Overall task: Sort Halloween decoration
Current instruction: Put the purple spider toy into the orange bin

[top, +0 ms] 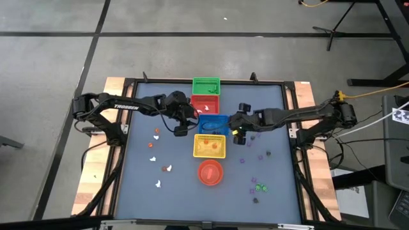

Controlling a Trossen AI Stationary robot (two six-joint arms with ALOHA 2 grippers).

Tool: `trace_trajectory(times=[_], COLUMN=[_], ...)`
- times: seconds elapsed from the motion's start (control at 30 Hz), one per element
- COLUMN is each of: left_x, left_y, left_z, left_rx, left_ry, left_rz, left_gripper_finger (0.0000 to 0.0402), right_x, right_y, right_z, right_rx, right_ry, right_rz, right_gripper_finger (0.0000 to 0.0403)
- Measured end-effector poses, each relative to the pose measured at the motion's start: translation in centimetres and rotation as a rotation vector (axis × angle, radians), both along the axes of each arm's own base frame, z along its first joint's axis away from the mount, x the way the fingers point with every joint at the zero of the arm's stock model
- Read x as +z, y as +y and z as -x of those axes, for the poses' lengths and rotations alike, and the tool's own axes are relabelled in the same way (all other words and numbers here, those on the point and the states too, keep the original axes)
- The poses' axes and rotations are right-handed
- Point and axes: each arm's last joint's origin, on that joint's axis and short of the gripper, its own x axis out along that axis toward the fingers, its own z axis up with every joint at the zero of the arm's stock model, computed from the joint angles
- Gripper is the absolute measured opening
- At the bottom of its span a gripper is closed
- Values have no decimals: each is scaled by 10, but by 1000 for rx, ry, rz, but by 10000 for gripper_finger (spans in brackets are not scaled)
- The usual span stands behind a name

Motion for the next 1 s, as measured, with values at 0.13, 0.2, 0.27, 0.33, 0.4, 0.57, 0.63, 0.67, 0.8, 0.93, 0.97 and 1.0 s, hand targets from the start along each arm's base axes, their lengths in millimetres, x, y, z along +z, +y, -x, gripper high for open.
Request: trace_trajectory(times=[0.13, 0.2, 0.27, 0.33, 0.4, 0.57, 0.63, 0.67, 0.8, 0.93, 0.97, 1.0], left_x=[0, 0, 0, 0, 0, 0, 0, 0, 0, 0, 0, 0], left_y=[0, 0, 0, 0, 0, 0, 0, 0, 0, 0, -1, -1], left_z=[0, 0, 0, 0, 0, 0, 0, 0, 0, 0, 0, 0], left_rx=[0, 0, 0, 0, 0, 0, 0, 1, 3, 18, 16, 13], left_ry=[0, 0, 0, 0, 0, 0, 0, 0, 0, 0, 0, 0], left_rz=[0, 0, 0, 0, 0, 0, 1, 1, 3, 20, 21, 20], left_gripper_finger=[121, 121, 121, 121, 121, 121, 121, 121, 121, 121, 121, 121], right_x=[7, 8, 6, 6, 6, 6, 5, 4, 4, 4, 4, 3], right_y=[4, 7, 10, 12, 18, 39, 51, 57, 76, 90, 92, 95], right_z=[6, 8, 11, 12, 12, 14, 15, 16, 19, 21, 22, 22], right_rx=[-8, 23, 43, 54, 82, 146, 171, 181, 213, 246, 256, 263], right_ry=[82, 113, 136, 152, 160, 183, 197, 203, 188, 167, 168, 174], right_rz=[-159, -251, -351, -441, -509, -536, -533, -514, -390, -333, -333, -331], right_gripper_finger=[189, 189, 189, 189, 189, 189, 189, 189, 189, 189, 189, 189])
